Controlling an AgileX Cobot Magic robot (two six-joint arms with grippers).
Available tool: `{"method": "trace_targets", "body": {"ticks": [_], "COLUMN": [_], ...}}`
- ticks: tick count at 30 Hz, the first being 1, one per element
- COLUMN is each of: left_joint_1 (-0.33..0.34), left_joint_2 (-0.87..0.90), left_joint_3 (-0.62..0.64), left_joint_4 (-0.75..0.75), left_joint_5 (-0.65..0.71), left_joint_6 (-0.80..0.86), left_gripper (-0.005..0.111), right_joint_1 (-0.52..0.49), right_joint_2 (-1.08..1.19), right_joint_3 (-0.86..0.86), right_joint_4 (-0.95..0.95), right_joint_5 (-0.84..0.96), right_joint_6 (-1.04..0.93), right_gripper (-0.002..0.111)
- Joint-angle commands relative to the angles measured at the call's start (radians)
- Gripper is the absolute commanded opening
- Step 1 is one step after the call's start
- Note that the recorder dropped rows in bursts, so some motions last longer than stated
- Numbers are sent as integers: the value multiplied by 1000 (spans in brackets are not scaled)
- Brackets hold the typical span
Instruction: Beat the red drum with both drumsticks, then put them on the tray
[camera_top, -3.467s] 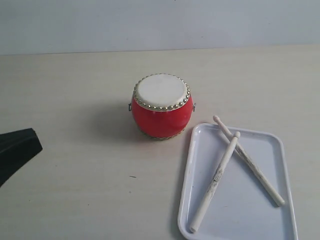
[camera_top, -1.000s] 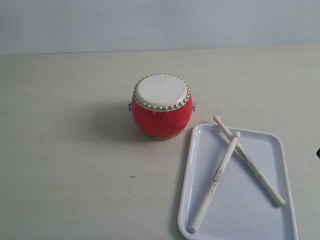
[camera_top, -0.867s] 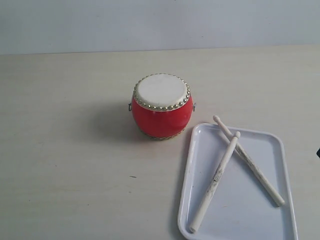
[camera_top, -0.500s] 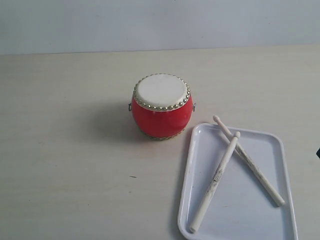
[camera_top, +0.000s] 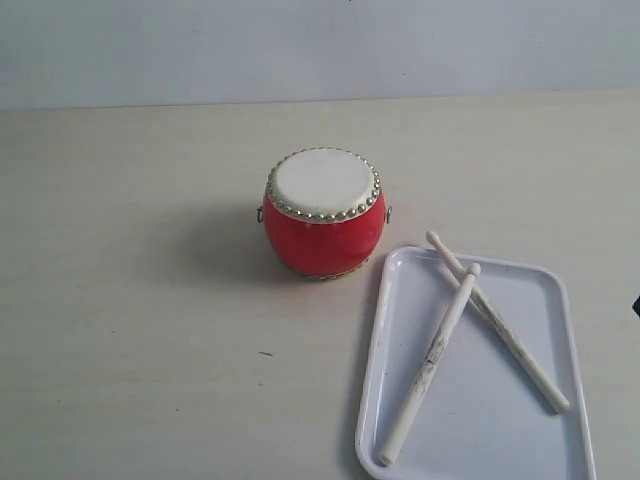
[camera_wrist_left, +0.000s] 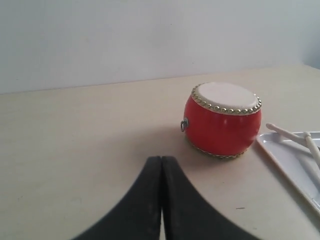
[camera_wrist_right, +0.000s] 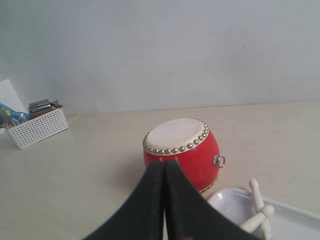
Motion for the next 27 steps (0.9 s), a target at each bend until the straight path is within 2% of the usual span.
{"method": "trace_targets", "body": {"ticks": [1,5,19,23,27], "left_joint_1": [2,2,2,84,237], "left_joint_2": [-6,-6,-6,-6,-6], "left_joint_3": [4,4,4,4,4], "left_joint_4": [55,68,82,82,82], "left_joint_5": [7,92,116,118,118], "left_joint_6": [-60,-60,-51,-37,-37], "left_gripper": [0,0,0,0,0], "right_joint_1": [0,0,0,0,0], "right_joint_2": [-5,-5,-5,-5,-5], "right_joint_3": [5,5,5,5,5], "right_joint_4": [-8,-8,-8,-8,-8], "right_joint_5": [6,6,6,6,6], "right_joint_6": [-1,-1,-1,-1,-1], "right_gripper": [0,0,0,0,0]}}
